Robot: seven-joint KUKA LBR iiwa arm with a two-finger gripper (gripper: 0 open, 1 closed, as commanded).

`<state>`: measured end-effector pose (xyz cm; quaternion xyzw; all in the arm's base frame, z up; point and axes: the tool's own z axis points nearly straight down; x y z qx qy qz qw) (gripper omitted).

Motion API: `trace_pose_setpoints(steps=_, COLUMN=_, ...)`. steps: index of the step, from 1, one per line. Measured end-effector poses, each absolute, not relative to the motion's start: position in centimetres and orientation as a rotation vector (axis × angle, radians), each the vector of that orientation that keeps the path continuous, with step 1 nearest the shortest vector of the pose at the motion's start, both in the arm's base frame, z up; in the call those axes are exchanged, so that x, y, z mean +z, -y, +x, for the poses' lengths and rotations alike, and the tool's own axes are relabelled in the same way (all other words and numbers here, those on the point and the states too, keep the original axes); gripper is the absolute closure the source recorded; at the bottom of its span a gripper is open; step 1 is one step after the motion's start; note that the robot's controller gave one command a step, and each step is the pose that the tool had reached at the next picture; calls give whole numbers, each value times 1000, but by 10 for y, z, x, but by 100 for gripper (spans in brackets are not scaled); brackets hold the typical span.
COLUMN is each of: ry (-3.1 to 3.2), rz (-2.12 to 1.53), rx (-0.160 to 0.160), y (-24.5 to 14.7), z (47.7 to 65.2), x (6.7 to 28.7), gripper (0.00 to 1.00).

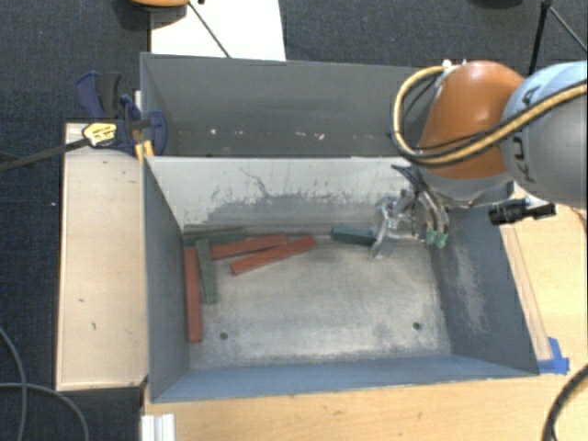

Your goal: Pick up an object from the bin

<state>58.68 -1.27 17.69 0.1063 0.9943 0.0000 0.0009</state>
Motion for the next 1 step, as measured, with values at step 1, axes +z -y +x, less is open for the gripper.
trace_pose_setpoints(steps=1, ry=-3124, rz=314, rx=-1, y=10, z=590, x=204, gripper=100)
